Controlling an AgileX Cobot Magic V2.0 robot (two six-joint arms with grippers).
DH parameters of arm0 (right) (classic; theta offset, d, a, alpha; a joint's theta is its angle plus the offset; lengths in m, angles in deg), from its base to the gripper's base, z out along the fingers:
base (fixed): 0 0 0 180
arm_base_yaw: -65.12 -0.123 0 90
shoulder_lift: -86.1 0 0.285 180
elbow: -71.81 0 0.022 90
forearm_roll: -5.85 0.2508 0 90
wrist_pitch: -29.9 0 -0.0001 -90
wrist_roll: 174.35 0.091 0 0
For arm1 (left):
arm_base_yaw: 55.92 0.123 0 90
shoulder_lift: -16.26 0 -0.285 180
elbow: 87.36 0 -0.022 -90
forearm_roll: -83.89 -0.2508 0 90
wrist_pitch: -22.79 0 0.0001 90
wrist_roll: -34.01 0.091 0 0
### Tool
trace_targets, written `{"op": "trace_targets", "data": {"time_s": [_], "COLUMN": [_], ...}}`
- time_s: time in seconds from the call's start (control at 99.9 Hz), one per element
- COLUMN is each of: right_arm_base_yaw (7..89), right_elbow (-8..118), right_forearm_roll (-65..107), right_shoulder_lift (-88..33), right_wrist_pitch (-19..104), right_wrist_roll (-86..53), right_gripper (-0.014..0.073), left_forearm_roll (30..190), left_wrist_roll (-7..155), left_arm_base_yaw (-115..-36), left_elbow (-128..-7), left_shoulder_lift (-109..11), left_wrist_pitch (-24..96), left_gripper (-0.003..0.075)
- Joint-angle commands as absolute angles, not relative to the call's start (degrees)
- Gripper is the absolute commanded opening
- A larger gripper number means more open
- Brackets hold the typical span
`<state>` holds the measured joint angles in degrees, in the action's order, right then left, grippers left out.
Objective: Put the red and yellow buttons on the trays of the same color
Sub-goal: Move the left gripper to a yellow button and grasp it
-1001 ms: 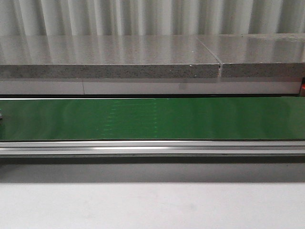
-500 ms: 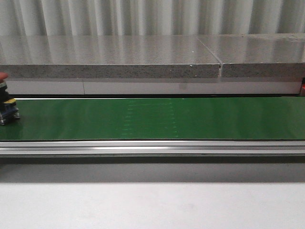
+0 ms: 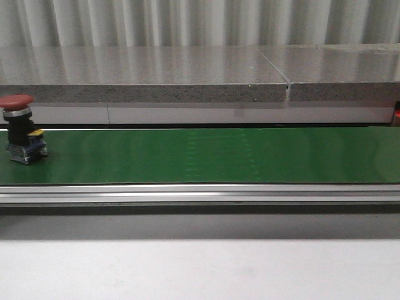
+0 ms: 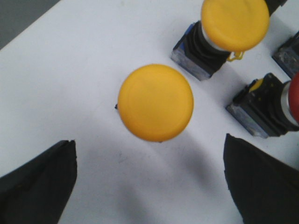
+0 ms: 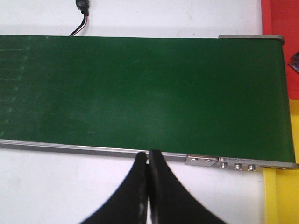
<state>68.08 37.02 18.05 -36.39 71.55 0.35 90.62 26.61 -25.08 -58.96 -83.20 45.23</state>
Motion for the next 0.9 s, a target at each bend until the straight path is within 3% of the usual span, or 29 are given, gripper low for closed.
{"op": "trace_targets", "data": {"time_s": [0.0,0.891], "right_arm_base_yaw": [68.0,68.0], "right_elbow": [38.6,38.6], "right_forearm_roll": [18.3,18.3], "right_shoulder_lift": [-37.1,-37.1], "right_wrist_pitch": [68.4,68.4], "right_wrist_roll": [-0.2,-0.2], "right_gripper": [-0.0067,-0.0067], "left_forearm_roll": [90.6,89.5], "left_wrist_roll": [25.9,26.1], "left_arm_base_yaw": [-25.2,-25.2], "left_elbow": [-62.2,-71.7], "left_shoulder_lift": [-83.1,-91.1], "left_wrist_pitch": [42.7,42.4], "left_gripper": [0.0609,0.0606]}}
